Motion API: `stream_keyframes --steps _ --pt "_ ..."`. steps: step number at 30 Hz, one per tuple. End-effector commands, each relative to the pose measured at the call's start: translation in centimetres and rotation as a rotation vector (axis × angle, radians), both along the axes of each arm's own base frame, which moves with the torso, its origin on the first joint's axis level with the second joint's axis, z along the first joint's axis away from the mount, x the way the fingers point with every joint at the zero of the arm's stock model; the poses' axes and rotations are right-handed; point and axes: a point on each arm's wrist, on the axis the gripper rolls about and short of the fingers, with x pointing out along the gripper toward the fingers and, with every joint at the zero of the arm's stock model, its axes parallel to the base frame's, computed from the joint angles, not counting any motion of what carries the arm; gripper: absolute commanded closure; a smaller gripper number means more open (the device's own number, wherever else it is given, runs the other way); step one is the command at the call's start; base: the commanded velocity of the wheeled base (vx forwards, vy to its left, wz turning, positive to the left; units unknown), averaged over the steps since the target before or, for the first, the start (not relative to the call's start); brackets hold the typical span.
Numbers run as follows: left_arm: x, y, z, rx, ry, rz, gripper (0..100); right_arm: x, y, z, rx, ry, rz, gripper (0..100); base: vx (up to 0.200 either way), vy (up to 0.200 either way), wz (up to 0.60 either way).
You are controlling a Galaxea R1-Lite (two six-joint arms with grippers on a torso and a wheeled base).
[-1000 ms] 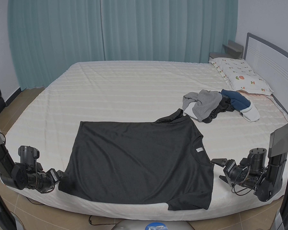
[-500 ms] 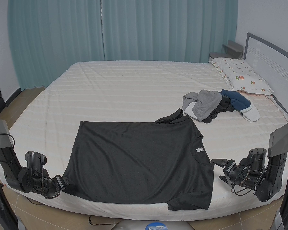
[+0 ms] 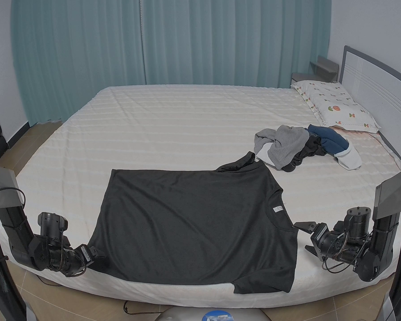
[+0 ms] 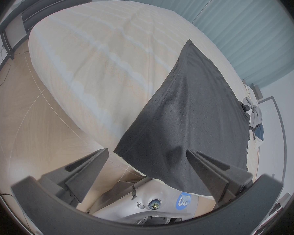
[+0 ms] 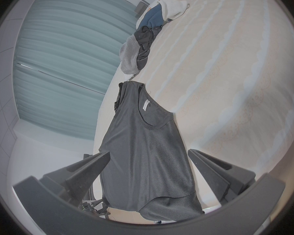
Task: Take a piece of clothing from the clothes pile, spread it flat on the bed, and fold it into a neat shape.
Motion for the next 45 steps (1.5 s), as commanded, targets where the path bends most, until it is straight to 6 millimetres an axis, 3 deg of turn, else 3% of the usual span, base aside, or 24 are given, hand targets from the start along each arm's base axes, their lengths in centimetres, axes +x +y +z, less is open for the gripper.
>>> stream_keyframes --steps 1,2,10,19,26,36,37,45 --pt "0.1 0.0 -0.6 0.013 0.008 0.010 0 0.0 0.0 0.2 0.002 -0.013 -0.001 0 0.000 0.000 0.00" --pt "0.1 -0.1 -0.6 0.014 0.006 0.015 100 0.0 0.0 0.2 0.003 -0.011 0.001 0 0.000 0.000 0.00" --pt "0.1 -0.2 -0.4 0.037 -0.002 0.026 100 0.0 0.0 0.2 -0.018 -0.017 -0.014 0 0.000 0.000 0.00" --pt "0.2 -0.2 1.4 0.049 -0.087 0.069 100 -0.3 0.4 -0.5 -0.194 -0.043 0.026 0 0.000 0.000 0.00" --pt "0.4 -0.2 1.6 0.023 -0.101 0.081 100 0.7 2.1 -3.5 -0.231 0.006 0.099 0 0.000 0.000 0.00" --pt "0.7 -0.1 1.9 0.007 -0.116 0.105 100 0.9 3.1 -5.1 -0.261 0.029 0.146 0 0.000 0.000 0.00" --pt "0.7 -0.1 1.9 0.007 -0.117 0.105 100 0.9 3.1 -5.4 -0.273 0.035 0.149 100 0.000 0.000 0.00" --pt "0.7 -0.1 2.0 0.008 -0.120 0.107 100 2.7 3.4 -5.4 -0.328 -0.032 0.072 100 0.000 0.000 0.00"
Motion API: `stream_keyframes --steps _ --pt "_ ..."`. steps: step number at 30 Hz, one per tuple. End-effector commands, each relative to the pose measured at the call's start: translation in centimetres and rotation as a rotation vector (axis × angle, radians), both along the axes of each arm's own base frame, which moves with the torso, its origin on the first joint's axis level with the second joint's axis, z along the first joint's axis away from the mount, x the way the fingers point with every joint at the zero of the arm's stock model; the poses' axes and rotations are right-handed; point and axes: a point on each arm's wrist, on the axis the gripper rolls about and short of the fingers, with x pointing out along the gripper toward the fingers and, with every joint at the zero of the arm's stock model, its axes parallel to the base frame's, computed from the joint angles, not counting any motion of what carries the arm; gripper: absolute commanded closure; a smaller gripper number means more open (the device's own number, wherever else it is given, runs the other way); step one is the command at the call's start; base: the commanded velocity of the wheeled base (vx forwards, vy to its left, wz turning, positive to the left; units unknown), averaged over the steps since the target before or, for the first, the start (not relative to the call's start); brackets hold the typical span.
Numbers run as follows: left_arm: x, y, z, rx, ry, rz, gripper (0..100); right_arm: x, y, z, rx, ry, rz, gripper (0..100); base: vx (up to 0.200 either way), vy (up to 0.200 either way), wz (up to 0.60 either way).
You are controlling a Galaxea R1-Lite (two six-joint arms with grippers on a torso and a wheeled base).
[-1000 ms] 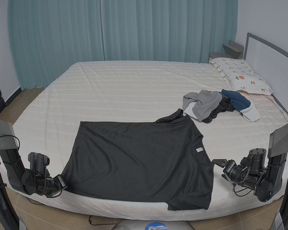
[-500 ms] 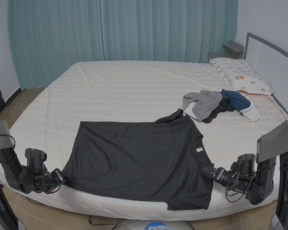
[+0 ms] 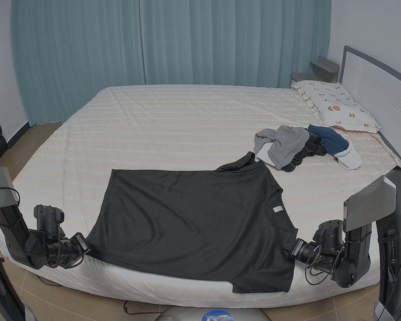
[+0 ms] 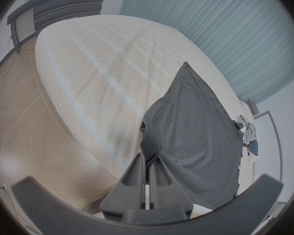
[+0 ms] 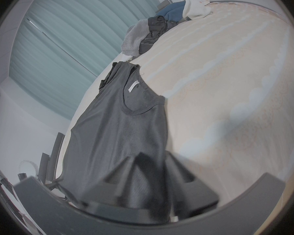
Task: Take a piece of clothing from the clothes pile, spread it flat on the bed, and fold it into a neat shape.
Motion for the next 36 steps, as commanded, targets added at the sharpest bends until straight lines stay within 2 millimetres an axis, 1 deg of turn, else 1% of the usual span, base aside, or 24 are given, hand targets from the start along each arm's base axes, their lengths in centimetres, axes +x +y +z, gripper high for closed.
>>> stream_keyframes --steps 1,4,7,8,9,12,14,15,17,18,19,20,25,32,36 --pt "0.0 0.0 0.1 0.001 -0.003 0.002 100 1.3 0.2 0.0 -0.002 -0.046 -0.016 100 0.000 0.000 0.00" --pt "0.1 0.0 0.1 0.000 -0.005 0.003 100 2.4 0.1 1.1 0.006 -0.108 -0.024 100 0.000 0.000 0.00" --pt "0.4 0.0 0.2 -0.006 -0.015 0.012 100 3.5 0.1 1.7 0.008 -0.141 -0.029 100 0.000 0.000 0.00" --pt "0.4 0.0 0.2 -0.006 -0.015 0.012 100 3.5 0.1 1.7 0.008 -0.141 -0.029 100 0.000 0.000 0.00" --pt "0.7 -0.1 0.3 -0.025 -0.026 0.033 100 4.6 0.1 2.1 0.002 -0.158 -0.035 100 0.000 0.000 0.00" --pt "1.1 -0.2 0.5 -0.044 -0.038 0.052 100 6.7 0.2 3.0 0.006 -0.179 -0.045 100 0.000 0.000 0.00" --pt "1.1 -0.2 0.5 -0.044 -0.038 0.052 100 6.7 0.2 3.0 0.006 -0.179 -0.045 100 0.000 0.000 0.00" --pt "1.0 -0.3 0.4 -0.047 -0.035 0.052 100 8.4 0.5 3.7 0.002 -0.169 -0.049 100 0.000 0.000 0.00" --pt "1.1 -0.2 0.4 -0.046 -0.035 0.051 100 9.3 0.8 3.8 0.000 -0.163 -0.047 100 0.000 0.000 0.00" --pt "1.1 -0.2 0.4 -0.046 -0.035 0.051 100 9.3 0.8 3.8 0.000 -0.163 -0.047 100 0.000 0.000 0.00" --pt "1.1 -0.3 0.4 -0.047 -0.036 0.050 100 10.2 0.9 3.9 -0.002 -0.170 -0.050 100 0.000 0.000 0.00" --pt "1.1 -0.3 0.4 -0.048 -0.036 0.049 100 10.7 1.0 4.0 -0.003 -0.175 -0.048 100 0.000 0.000 0.00" --pt "1.1 -0.3 0.3 -0.048 -0.033 0.049 100 11.6 1.2 3.4 -0.020 -0.183 -0.038 100 0.000 0.000 0.00" --pt "1.1 -0.3 0.2 -0.049 -0.027 0.048 100 12.9 1.5 3.3 -0.021 -0.222 -0.036 100 0.000 0.000 0.00" --pt "1.1 -0.4 0.2 -0.049 -0.027 0.045 100 13.9 1.7 2.3 -0.033 -0.238 -0.063 100 0.000 0.000 0.00"
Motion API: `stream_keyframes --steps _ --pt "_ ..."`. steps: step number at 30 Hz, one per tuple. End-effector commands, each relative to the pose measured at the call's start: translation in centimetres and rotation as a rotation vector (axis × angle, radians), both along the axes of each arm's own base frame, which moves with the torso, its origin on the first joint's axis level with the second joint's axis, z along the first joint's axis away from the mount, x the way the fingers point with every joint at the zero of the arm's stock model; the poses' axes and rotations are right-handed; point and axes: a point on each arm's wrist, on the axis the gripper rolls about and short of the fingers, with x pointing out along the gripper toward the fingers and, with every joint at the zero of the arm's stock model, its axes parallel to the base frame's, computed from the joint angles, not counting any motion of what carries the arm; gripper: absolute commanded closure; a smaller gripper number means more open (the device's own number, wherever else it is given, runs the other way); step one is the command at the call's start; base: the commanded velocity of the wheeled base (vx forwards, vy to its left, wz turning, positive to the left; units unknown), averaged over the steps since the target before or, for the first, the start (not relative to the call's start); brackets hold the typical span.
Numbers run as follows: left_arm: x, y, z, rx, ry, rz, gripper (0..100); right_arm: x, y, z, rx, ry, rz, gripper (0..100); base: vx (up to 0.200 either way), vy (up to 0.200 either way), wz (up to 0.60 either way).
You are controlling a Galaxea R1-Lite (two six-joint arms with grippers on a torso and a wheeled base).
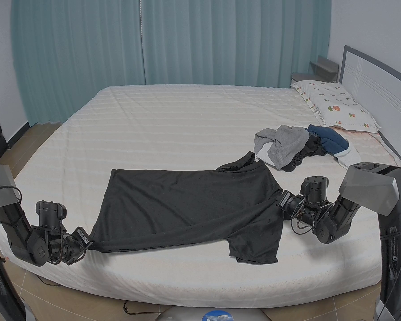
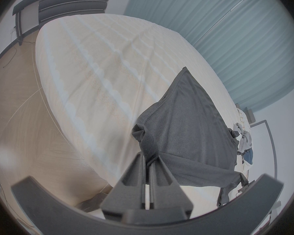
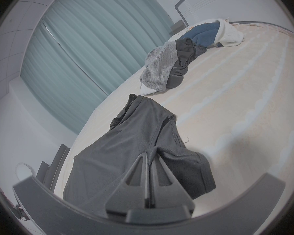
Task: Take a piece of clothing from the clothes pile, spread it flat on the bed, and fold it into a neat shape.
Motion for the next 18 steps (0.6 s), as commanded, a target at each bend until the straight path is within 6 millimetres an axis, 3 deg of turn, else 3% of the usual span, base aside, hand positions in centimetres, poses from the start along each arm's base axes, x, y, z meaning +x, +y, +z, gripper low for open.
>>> stream_keyframes --steps 1,6,7,13,18 --pt "0.0 -0.1 -0.1 -0.001 0.004 -0.004 100 1.2 0.2 -1.4 -0.010 -0.009 -0.028 100 0.000 0.000 0.00" --pt "0.0 -0.1 -0.2 -0.001 0.006 -0.004 100 1.3 0.5 -2.3 -0.019 0.000 -0.028 100 0.000 0.000 0.00" --pt "0.0 -0.1 -0.1 -0.001 0.004 -0.004 100 1.2 0.6 -2.4 -0.019 0.000 -0.028 0 0.000 0.000 0.00" --pt "0.0 -0.1 -0.2 -0.001 0.006 -0.005 100 0.8 -0.2 -2.0 -0.024 -0.047 -0.039 0 0.000 0.000 0.00" --pt "0.0 -0.1 -0.1 -0.002 0.004 -0.006 100 -1.4 -1.8 0.4 -0.010 -0.047 -0.026 0 0.000 0.000 0.00"
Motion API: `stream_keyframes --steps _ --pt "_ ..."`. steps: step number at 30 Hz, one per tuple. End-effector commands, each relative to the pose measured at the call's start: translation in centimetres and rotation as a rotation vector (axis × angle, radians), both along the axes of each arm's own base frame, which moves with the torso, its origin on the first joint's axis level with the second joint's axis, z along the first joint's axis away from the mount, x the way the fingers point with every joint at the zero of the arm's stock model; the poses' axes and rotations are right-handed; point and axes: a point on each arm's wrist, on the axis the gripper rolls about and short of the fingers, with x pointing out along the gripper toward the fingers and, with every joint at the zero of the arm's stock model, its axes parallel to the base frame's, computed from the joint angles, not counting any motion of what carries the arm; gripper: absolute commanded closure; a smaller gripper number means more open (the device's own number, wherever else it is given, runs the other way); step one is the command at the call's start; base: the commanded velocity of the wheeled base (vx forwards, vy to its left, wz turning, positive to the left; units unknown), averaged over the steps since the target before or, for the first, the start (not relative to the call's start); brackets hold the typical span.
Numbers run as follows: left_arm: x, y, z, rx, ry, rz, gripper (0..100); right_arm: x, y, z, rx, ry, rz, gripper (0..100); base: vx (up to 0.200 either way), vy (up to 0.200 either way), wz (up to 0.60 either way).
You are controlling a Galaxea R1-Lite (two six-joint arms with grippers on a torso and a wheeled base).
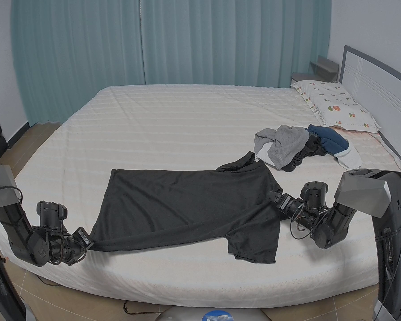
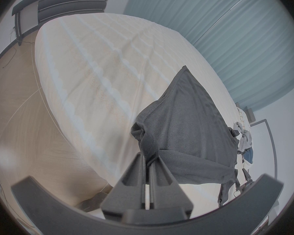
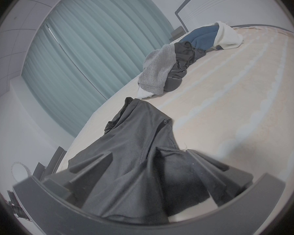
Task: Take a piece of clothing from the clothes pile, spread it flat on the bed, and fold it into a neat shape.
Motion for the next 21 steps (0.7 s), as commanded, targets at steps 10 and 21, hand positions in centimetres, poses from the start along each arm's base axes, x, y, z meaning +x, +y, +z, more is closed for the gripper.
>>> stream_keyframes --steps 10,21 --pt "0.0 0.0 -0.1 -0.001 0.003 -0.002 100 -10.4 -1.8 2.2 0.054 0.192 0.185 0 0.000 0.000 0.00" --pt "-0.1 0.0 -0.1 -0.001 0.003 -0.003 100 -12.1 0.7 -0.6 0.038 0.233 0.281 0 0.000 0.000 0.00"
